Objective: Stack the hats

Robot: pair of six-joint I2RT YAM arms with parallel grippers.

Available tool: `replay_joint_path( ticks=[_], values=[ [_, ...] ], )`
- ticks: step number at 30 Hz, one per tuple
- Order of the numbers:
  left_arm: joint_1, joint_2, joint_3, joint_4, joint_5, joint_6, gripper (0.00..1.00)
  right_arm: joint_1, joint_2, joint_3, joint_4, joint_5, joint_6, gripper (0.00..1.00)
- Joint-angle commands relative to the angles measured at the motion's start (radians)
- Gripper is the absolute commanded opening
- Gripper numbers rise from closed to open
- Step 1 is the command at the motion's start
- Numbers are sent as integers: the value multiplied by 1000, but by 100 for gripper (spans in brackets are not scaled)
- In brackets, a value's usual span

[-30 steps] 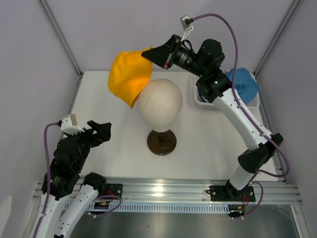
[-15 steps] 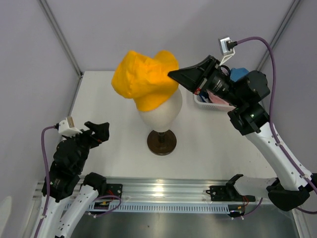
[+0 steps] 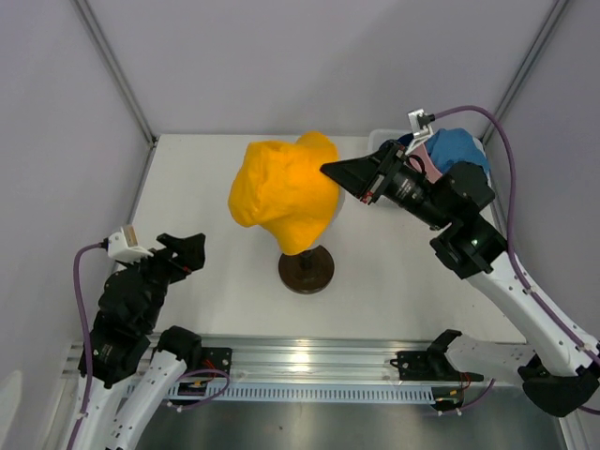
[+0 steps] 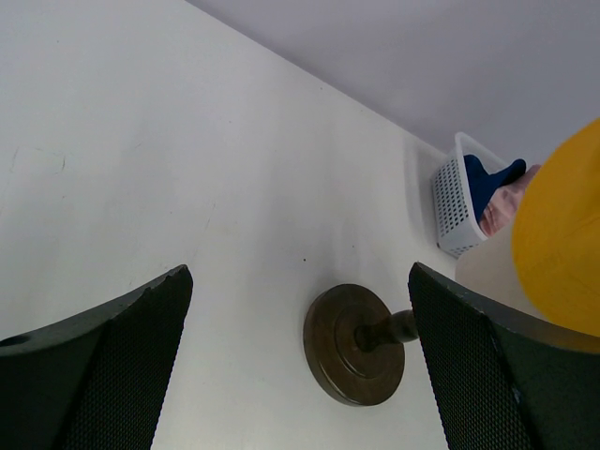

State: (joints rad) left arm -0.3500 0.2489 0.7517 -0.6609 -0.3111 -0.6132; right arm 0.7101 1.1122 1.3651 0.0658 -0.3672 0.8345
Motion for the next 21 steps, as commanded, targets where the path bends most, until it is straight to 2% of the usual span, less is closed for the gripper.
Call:
replay_joint_path(
  ticks=[1,7,18,21],
  values=[
    [6,-8,-2,21,4,-14,100,2,-110,-55,-61,198,-113,0],
    [6,-5,-9,35,27,-14,99,-1,-204,-165,-115,451,-160,0],
    [6,-20,-23,64,81,-11,100,-12,-255,-331,-173,668,-164,0],
    [6,-8,-15,79,125,-11,99,-24,-261,-365,-173,648,-167,0]
  ],
)
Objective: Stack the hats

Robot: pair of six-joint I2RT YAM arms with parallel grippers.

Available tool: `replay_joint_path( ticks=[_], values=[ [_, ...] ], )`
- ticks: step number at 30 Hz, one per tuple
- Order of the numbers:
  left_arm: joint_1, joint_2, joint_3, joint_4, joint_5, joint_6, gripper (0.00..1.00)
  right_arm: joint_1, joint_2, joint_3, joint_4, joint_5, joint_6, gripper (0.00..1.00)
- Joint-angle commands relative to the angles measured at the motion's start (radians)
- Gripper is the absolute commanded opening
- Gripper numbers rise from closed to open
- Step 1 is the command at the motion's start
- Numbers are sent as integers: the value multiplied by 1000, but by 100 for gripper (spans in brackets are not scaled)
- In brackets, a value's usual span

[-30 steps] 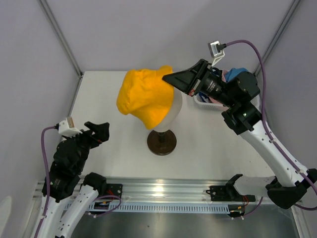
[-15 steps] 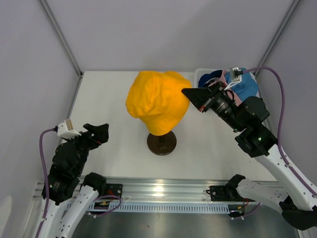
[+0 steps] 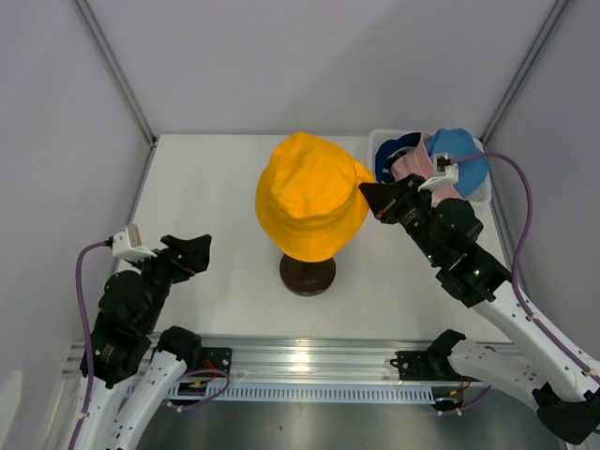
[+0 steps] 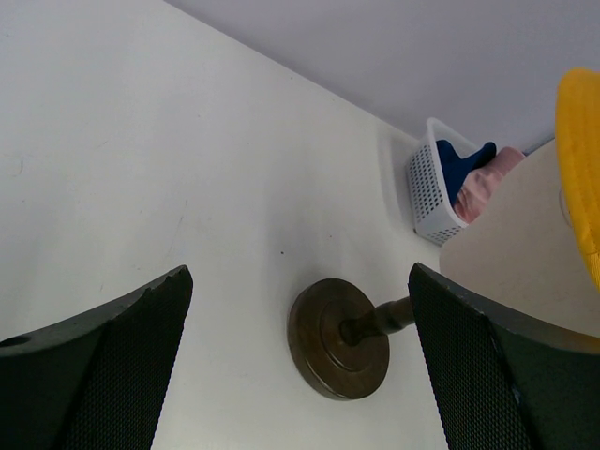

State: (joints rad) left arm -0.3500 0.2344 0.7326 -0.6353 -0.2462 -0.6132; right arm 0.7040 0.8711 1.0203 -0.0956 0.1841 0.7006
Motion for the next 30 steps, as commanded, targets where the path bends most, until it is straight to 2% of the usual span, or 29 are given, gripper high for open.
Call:
replay_joint_path(
  ticks=[1,9,14,16,18,20,21,25,26,28,30],
  values=[
    [6,12,7,65,68,-14,99,-20,-21,-28,-13,92,-32,0],
    [6,72,21,183,206,-95,100,-21,-35,-81,7,-15,-62,0],
    [6,108,21,272,278,-132,100,-23,-23,-94,-24,-37,-81,0],
    [6,115,31,270,285,-131,99,-24,-26,-81,-39,-31,-92,3],
    [6,120,36,269,286,-125,99,-26,-32,-74,-64,-25,-110,13],
    [6,117,42,263,280,-115,100,-24,-37,-62,-110,-20,-124,31],
    [6,111,44,253,275,-105,100,-26,-43,-54,-130,-2,-142,48],
    [6,108,57,227,252,-63,99,-44,-72,35,-291,124,-182,76],
    [6,111,62,221,251,-48,100,-66,-78,79,-368,187,-179,87],
    [6,121,63,188,217,-34,100,-90,-110,101,-420,236,-185,96],
    [6,131,70,169,197,-10,100,-132,-136,98,-444,313,-194,99]
  ],
)
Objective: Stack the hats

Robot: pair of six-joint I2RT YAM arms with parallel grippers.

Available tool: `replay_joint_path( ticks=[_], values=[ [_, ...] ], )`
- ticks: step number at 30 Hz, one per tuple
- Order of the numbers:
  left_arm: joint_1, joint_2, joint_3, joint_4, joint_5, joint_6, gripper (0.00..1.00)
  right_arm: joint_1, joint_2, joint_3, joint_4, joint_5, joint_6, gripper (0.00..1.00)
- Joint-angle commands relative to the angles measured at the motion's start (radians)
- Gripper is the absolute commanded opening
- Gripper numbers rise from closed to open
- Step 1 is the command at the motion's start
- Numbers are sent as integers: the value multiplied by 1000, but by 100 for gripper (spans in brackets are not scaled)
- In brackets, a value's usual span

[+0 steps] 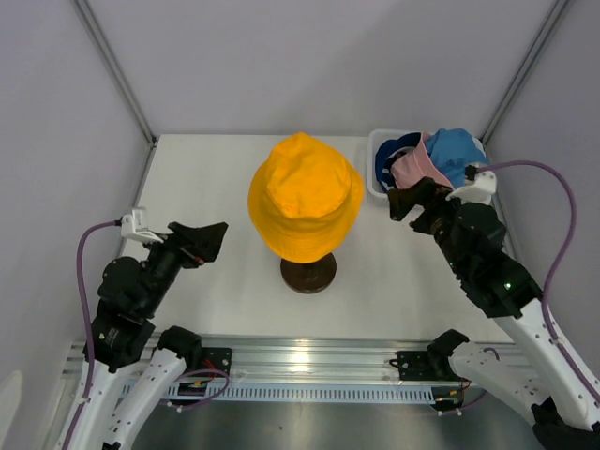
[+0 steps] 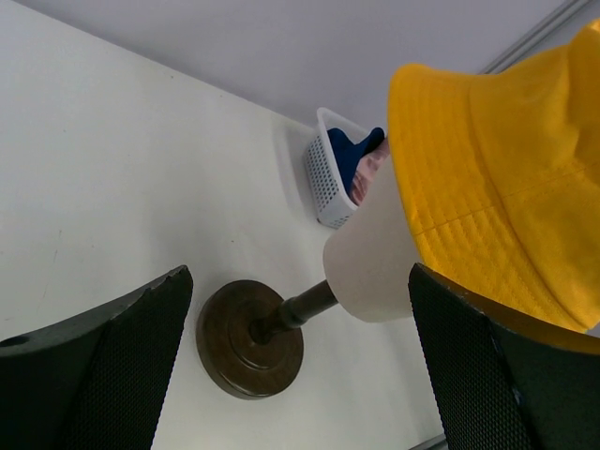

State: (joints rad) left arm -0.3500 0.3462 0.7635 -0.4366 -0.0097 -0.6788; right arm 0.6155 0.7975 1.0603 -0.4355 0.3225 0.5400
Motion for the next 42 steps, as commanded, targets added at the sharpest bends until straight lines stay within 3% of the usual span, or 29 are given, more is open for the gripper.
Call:
replay_joint_path(
  ticks=[1,4,7,9,12,16,20,28,33,42],
  values=[
    [6,30,40,-45,-45,65,100,-60,-79,53,-106,196,-58,99],
    [6,56,69,-83,-61,108,99,-158,-64,18,-51,231,-168,99],
    [6,79,106,-126,-69,145,99,-304,15,-2,36,123,-271,99],
    [6,92,99,-137,-64,168,99,-380,150,6,92,-27,-337,98],
    [8,108,80,-152,-52,191,100,-485,360,87,113,-241,-276,94],
    [6,123,71,-175,-75,197,99,-476,551,179,268,-378,-152,91],
    [8,123,56,-175,-90,202,100,-418,724,286,328,-216,-71,95],
    [9,154,57,-198,-128,202,99,-341,1099,598,247,-18,-15,91],
    [26,160,57,-208,-151,209,100,-321,1293,882,28,133,-49,84],
    [62,162,50,-198,-127,209,99,-290,1344,886,-26,316,-109,85]
  ],
)
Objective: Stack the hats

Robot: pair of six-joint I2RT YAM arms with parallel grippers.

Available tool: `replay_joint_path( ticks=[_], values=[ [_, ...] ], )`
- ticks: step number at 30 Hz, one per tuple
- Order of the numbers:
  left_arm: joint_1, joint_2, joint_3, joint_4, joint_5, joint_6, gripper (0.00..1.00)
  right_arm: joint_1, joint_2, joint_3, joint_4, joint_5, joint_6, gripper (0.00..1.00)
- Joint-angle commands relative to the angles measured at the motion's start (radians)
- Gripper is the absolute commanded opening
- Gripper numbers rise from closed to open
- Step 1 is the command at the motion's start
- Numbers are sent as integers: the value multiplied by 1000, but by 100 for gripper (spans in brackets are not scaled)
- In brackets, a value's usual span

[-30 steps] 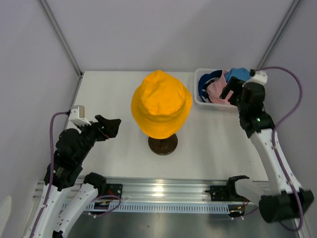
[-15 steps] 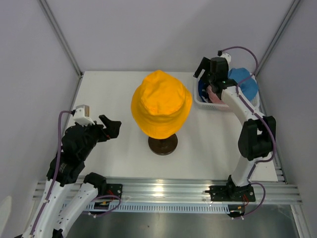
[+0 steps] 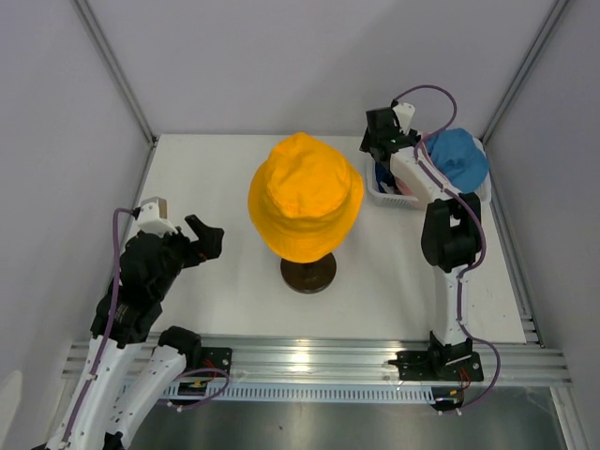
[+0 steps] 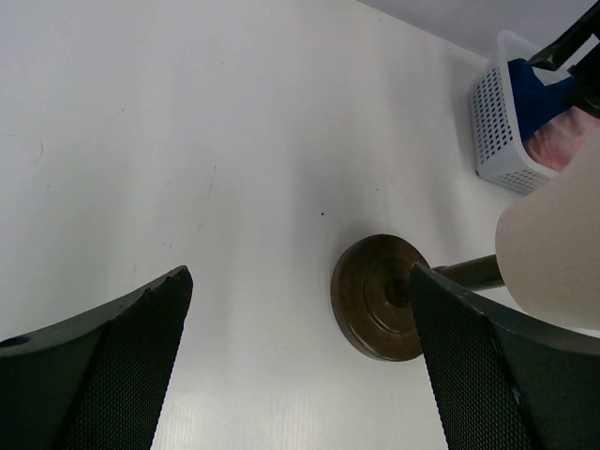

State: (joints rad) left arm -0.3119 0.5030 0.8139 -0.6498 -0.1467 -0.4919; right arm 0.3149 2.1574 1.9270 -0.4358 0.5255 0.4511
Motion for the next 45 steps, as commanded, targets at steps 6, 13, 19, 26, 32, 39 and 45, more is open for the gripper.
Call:
replay_joint_path(
  ticks=[6,13,19,26,32,39,45],
  values=[
    [48,11,-7,18,38,23,99,19,-59,-19,-4,102,-11,84],
    [48,-1,-12,15,41,22,100,30,-258,-167,29,35,27,84],
    [51,-9,-15,18,47,21,99,-11,-399,-417,183,-33,80,80],
    [59,-12,-15,19,49,19,100,-65,-349,-464,278,-124,133,72],
    [63,-6,-16,19,38,21,99,-71,-251,-398,329,-116,124,68],
    [82,8,-18,21,42,23,100,-76,-134,-277,325,-116,78,52],
    [100,20,-16,24,64,24,100,-68,-151,-189,276,-107,-6,0]
  ],
)
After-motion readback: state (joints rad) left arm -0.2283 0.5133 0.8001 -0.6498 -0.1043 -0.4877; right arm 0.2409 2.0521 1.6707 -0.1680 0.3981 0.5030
